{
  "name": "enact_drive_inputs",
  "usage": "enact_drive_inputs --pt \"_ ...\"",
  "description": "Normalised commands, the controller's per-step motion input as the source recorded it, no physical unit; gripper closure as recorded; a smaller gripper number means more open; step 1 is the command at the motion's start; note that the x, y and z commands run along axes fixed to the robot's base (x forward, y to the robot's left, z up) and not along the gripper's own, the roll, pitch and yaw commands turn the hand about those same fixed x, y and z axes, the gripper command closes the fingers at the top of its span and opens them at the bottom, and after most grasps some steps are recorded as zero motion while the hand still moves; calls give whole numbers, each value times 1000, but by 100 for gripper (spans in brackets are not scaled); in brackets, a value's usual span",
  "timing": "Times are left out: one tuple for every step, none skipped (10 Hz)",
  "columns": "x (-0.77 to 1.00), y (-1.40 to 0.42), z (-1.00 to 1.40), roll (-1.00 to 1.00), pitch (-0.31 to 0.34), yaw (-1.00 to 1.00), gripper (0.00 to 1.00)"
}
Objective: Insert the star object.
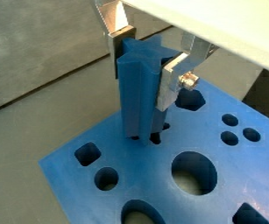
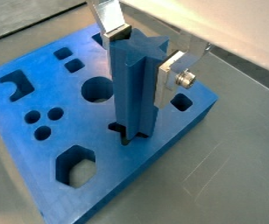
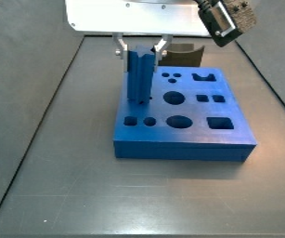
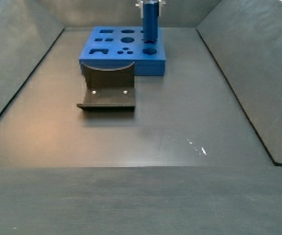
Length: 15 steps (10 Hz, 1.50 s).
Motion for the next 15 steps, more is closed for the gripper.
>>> enact_drive_inputs --pt "63 134 -283 119 0 360 100" --pt "249 114 -357 86 34 200 100" --pt "243 89 -334 70 41 143 100" --pt "40 11 -334 99 0 274 100" --pt "0 0 -383 47 0 323 100" --pt "40 0 -457 0 0 206 100" --pt "17 0 -471 19 0 343 100" --pt "-69 0 -391 11 -26 423 100" --pt "0 0 -460 -46 0 171 100" --pt "49 -17 -443 -144 0 -40 100" --pt "0 0 -437 -107 0 -43 100" --pt "0 0 -400 -43 -11 0 100" --pt "-3 0 -363 -19 -29 0 100" --pt "0 0 -340 -6 -27 0 100" --pt "0 0 -254 0 -7 0 100"
